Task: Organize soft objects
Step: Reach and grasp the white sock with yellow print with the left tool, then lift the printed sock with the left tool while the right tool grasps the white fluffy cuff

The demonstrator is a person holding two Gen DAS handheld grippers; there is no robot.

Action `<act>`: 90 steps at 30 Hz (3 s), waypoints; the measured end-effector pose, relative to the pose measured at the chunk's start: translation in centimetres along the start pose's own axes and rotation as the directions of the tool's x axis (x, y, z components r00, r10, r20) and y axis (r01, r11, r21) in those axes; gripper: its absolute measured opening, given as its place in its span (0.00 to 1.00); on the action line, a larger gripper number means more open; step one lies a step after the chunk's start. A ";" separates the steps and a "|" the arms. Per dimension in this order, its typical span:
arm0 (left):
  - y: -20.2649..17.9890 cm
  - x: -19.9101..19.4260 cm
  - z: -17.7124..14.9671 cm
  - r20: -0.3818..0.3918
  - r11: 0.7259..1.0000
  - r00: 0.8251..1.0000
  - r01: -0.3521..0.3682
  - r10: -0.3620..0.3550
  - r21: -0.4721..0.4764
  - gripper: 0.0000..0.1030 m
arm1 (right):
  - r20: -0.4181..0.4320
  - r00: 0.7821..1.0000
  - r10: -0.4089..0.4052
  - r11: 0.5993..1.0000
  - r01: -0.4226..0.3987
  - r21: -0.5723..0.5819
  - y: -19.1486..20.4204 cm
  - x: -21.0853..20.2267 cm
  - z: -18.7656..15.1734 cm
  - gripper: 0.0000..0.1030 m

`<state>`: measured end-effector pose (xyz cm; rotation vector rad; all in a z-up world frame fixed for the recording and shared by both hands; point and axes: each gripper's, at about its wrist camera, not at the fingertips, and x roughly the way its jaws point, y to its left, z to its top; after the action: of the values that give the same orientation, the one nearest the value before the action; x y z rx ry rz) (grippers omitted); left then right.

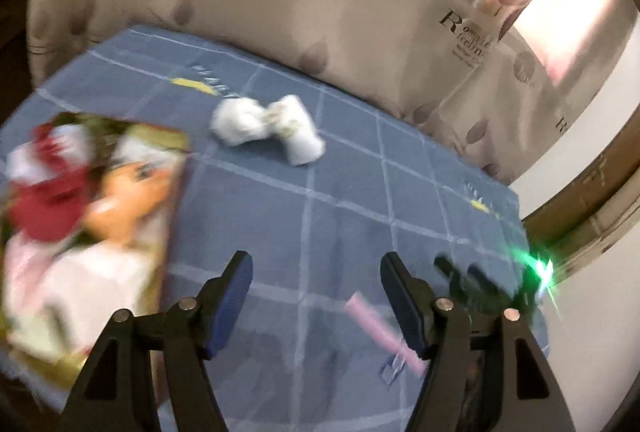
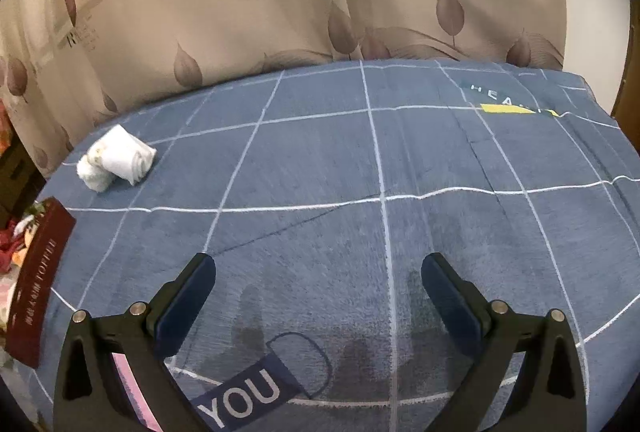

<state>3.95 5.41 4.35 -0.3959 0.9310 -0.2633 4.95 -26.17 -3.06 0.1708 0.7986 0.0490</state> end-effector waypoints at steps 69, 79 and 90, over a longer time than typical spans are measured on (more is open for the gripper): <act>9.7 -12.9 -7.4 0.231 0.984 0.964 -0.098 0.131 -0.150 0.19 | -0.121 0.942 0.314 0.911 -0.335 -0.240 22.6 3.4 5.8 1.00; 12.2 -12.4 -7.3 0.216 0.977 0.966 -0.104 0.145 -0.188 0.19 | -0.119 0.951 0.286 0.920 -0.307 -0.245 27.0 9.0 7.4 1.00; 13.0 -11.6 -7.1 0.196 0.973 0.967 -0.124 0.163 -0.194 0.19 | -0.224 0.929 0.295 0.910 -0.345 -0.231 28.0 14.2 7.9 0.40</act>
<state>-7.85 20.05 3.22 -0.5103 0.7720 -0.0018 21.08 1.93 -2.91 0.0400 0.9336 0.4900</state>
